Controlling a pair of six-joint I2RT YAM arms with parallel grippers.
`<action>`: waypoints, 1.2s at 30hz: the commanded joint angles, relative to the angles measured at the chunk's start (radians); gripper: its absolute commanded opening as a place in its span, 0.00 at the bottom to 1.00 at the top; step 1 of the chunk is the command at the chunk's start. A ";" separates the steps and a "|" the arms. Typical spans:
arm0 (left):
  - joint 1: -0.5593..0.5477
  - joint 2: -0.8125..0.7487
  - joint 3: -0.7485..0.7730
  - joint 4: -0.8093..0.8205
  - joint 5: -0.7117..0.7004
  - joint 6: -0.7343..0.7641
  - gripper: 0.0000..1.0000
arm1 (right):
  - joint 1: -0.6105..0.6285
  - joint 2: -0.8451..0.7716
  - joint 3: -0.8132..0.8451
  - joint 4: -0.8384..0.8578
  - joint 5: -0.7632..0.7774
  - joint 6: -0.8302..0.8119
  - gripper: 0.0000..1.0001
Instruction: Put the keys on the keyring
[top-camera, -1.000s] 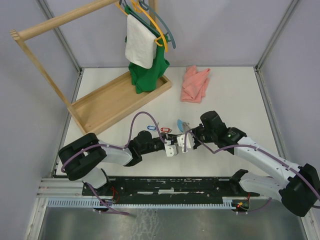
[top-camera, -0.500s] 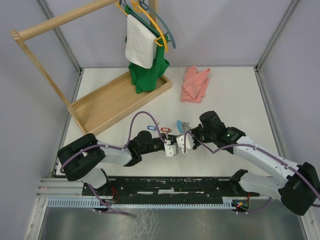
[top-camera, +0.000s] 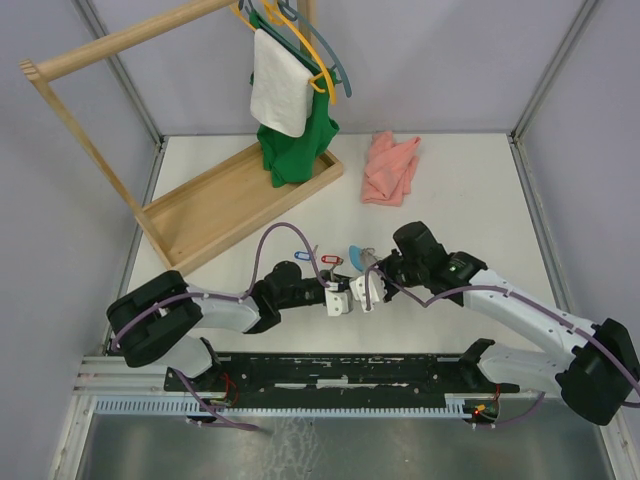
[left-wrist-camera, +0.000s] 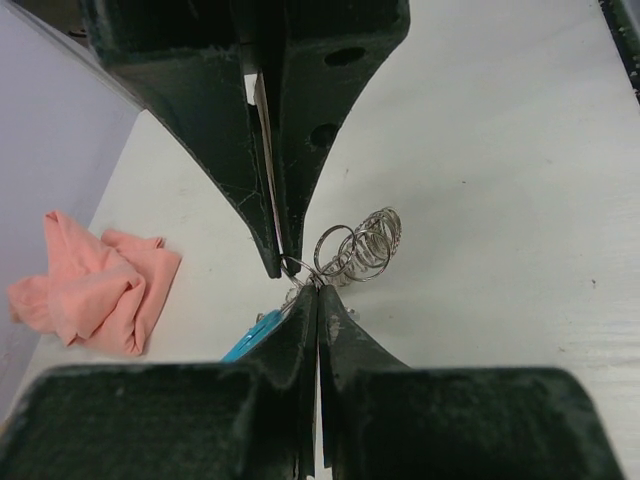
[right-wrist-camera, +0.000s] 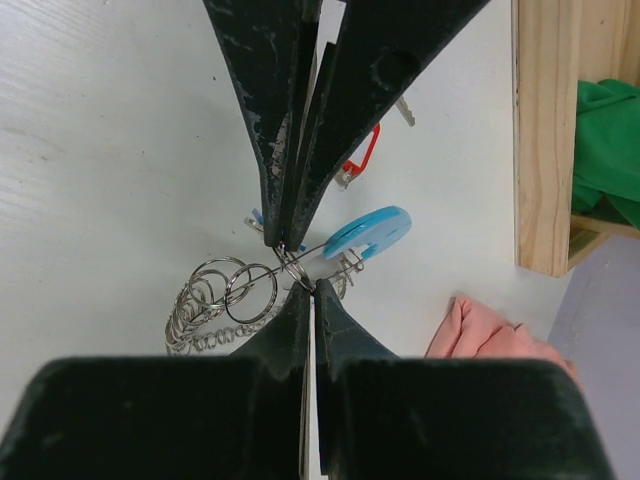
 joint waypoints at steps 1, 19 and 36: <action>-0.014 -0.059 0.055 0.096 0.006 -0.132 0.03 | 0.066 0.030 0.019 0.009 0.042 -0.107 0.01; 0.000 -0.125 0.141 -0.098 -0.062 -0.355 0.03 | 0.169 0.059 -0.010 -0.007 0.117 -0.198 0.00; 0.026 -0.184 -0.011 -0.003 -0.215 -0.123 0.03 | 0.166 -0.036 -0.060 0.038 0.165 0.008 0.01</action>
